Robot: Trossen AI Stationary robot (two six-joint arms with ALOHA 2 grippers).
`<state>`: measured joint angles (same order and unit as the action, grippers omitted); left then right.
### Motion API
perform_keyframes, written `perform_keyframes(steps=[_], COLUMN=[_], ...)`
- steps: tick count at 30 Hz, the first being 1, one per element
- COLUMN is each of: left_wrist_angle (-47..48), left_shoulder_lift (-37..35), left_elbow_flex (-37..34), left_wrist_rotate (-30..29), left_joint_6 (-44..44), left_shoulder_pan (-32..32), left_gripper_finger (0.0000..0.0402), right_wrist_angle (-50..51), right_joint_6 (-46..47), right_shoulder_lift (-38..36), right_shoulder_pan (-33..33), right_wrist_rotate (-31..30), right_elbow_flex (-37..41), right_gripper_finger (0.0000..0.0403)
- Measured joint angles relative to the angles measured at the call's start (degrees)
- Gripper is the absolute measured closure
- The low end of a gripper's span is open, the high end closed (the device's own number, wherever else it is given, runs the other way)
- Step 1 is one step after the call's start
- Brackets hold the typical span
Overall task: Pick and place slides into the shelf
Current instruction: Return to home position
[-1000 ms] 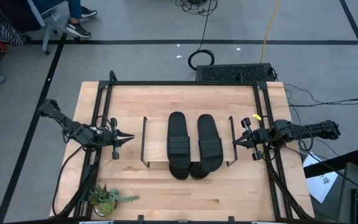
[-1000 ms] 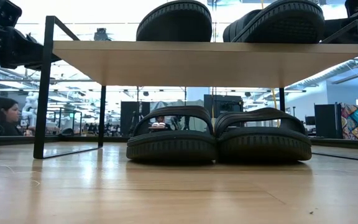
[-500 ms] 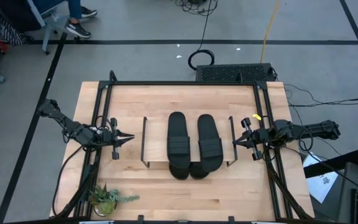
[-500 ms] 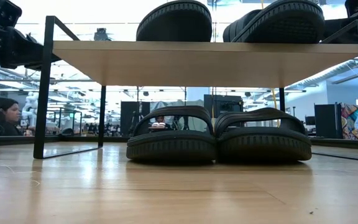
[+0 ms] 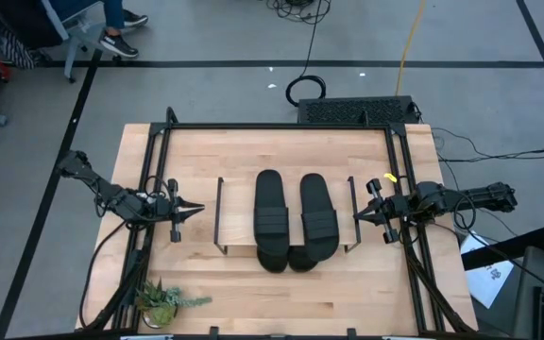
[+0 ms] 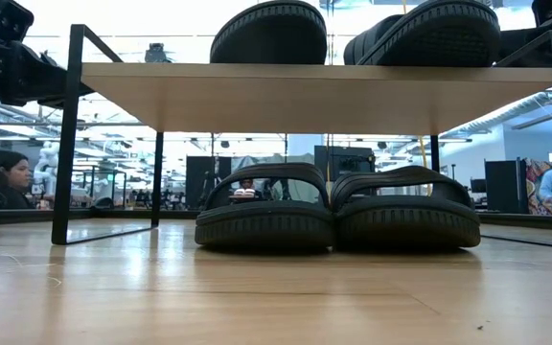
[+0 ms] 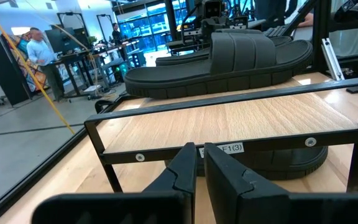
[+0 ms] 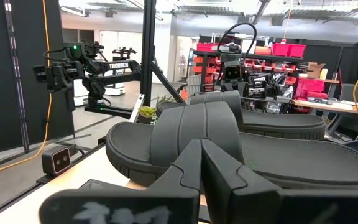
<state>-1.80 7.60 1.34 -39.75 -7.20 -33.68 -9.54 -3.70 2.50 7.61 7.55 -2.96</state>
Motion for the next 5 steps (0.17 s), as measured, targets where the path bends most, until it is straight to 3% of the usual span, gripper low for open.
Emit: perform_keyframes(steps=[5], left_wrist_angle=[0.0], left_shoulder_lift=[0.0], left_elbow_flex=[0.0], left_wrist_rotate=[0.0], left_joint_6=[0.0], left_shoulder_pan=[0.0], left_gripper_finger=[0.0369], right_wrist_angle=[0.0], right_joint_6=[0.0], right_shoulder_lift=[0.0], right_shoulder_pan=[0.0], right_wrist_rotate=[0.0], right_elbow_flex=[0.0], right_gripper_finger=[0.0403])
